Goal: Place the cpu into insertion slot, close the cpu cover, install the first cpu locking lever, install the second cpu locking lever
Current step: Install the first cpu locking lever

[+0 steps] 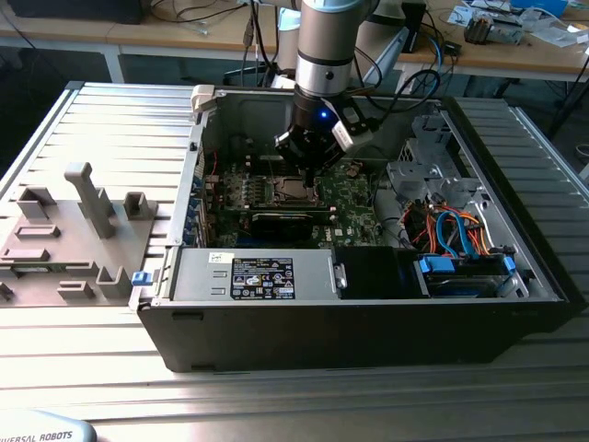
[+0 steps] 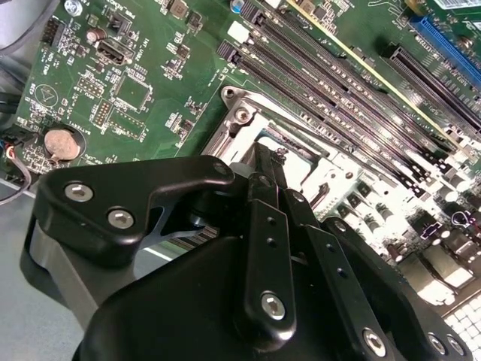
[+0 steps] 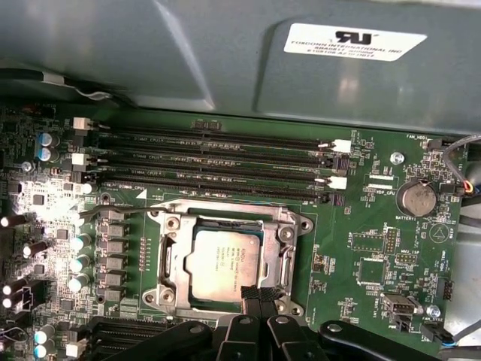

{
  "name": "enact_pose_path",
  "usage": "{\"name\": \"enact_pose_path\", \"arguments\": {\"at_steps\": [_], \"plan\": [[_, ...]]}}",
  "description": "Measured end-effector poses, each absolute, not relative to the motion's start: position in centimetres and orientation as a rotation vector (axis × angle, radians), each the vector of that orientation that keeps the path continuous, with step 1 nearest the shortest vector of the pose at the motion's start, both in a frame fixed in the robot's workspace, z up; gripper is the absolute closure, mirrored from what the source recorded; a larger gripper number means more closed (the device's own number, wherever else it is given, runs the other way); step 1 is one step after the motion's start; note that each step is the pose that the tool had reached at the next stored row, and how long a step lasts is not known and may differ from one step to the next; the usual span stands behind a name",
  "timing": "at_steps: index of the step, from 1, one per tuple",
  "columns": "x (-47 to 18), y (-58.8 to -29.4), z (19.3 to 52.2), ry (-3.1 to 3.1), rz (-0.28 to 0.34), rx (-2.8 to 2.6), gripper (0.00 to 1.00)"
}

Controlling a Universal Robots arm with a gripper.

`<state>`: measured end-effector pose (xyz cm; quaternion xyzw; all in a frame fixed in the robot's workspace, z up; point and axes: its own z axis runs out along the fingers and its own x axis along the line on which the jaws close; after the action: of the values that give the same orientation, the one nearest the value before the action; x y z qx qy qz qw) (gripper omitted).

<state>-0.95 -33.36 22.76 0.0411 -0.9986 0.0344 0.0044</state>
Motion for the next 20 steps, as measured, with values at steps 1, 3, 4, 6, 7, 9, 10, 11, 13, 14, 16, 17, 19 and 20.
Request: {"name": "enact_pose_path", "arguments": {"at_steps": [1, 3, 4, 6, 7, 9, 10, 11, 13, 14, 16, 17, 19, 20], "plan": [[-0.95, -33.36, 22.76, -3.128, 0.108, 0.131, 0.89], [-0.95, -33.36, 22.77, -3.128, 0.108, 0.136, 0.89], [-0.95, -33.36, 22.76, -3.128, 0.108, 0.138, 0.89], [-0.95, -33.36, 22.77, -3.128, 0.108, 0.142, 0.89], [-0.95, -33.36, 22.76, -3.128, 0.108, 0.145, 0.89], [-0.95, -33.36, 22.76, -3.127, 0.108, 0.173, 0.89], [-0.95, -33.36, 22.76, -3.127, 0.108, 0.181, 0.89], [-0.95, -33.36, 22.76, -3.126, 0.108, 0.191, 0.89], [-0.95, -33.36, 22.76, -3.126, 0.108, 0.199, 0.89], [-0.95, -33.36, 22.76, -3.126, 0.108, 0.201, 0.89], [-0.95, -33.36, 22.76, -3.126, 0.108, 0.205, 0.89], [-0.95, -33.36, 22.76, -3.126, 0.108, 0.207, 0.89], [-0.95, -33.36, 22.76, -3.126, 0.108, 0.212, 0.89], [-0.95, -33.36, 22.76, -3.125, 0.108, 0.213, 0.89]]}}
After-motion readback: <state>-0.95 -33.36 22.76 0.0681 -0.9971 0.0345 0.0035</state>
